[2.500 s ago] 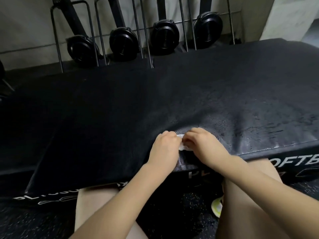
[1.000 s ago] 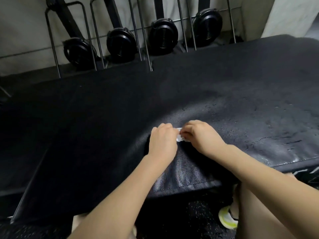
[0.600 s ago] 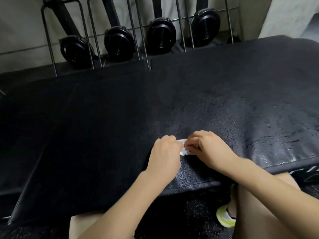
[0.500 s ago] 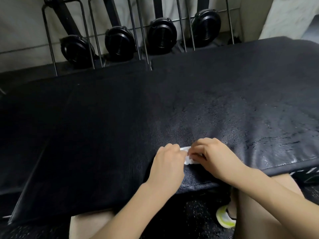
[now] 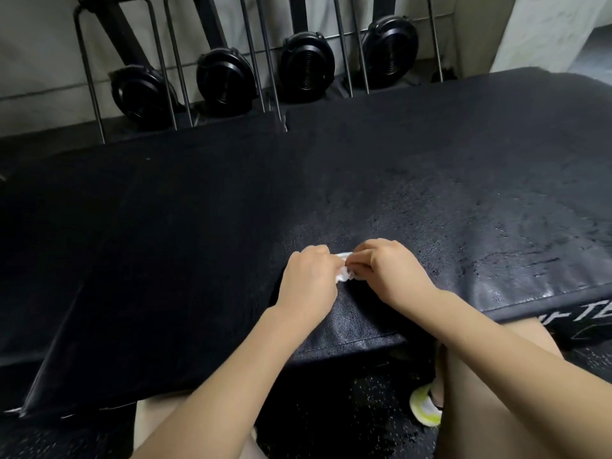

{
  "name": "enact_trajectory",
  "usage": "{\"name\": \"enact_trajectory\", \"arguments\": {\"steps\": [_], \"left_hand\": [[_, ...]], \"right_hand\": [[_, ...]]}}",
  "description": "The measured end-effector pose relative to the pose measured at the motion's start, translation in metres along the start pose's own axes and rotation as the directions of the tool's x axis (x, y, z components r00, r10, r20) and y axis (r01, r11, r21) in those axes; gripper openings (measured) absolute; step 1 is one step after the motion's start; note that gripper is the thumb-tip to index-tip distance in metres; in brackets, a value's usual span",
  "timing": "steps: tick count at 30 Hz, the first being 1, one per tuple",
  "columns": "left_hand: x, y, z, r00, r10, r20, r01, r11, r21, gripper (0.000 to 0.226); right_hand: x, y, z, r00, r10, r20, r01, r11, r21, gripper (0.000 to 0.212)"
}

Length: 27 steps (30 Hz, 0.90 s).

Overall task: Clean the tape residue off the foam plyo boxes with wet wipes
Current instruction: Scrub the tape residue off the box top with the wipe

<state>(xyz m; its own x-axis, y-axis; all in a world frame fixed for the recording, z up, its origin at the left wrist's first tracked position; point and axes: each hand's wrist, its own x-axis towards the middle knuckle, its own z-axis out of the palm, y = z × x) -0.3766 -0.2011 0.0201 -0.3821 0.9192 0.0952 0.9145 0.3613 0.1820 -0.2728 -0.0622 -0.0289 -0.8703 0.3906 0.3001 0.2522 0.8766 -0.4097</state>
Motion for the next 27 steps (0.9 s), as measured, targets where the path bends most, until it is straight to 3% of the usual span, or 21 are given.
{"name": "enact_trajectory", "arguments": {"steps": [4, 6, 12, 19, 27], "left_hand": [[-0.039, 0.013, 0.009, 0.995, 0.052, -0.088, -0.051, 0.999, 0.012, 0.02], [-0.063, 0.018, 0.018, 0.988, 0.087, -0.131, -0.096, 0.994, -0.06, 0.019], [-0.076, 0.022, 0.035, 0.978, 0.095, -0.185, -0.124, 0.98, -0.156, 0.026], [-0.006, -0.002, 0.018, 0.986, 0.074, -0.147, -0.082, 0.995, -0.053, 0.028], [0.091, -0.039, -0.005, 0.999, -0.042, -0.001, 0.042, 0.992, 0.123, 0.039]], "right_hand": [[-0.044, -0.012, -0.015, 0.995, -0.1, -0.004, 0.1, 0.995, 0.01, 0.02], [-0.071, -0.015, -0.017, 0.989, -0.145, 0.003, 0.145, 0.989, 0.025, 0.027], [-0.096, -0.018, -0.008, 0.984, -0.162, -0.079, 0.166, 0.985, 0.04, 0.027], [-0.021, 0.003, 0.0, 0.991, -0.092, -0.097, 0.09, 0.996, -0.023, 0.008], [0.096, 0.029, 0.018, 1.0, -0.007, 0.02, 0.009, 0.996, -0.085, 0.021]]}}
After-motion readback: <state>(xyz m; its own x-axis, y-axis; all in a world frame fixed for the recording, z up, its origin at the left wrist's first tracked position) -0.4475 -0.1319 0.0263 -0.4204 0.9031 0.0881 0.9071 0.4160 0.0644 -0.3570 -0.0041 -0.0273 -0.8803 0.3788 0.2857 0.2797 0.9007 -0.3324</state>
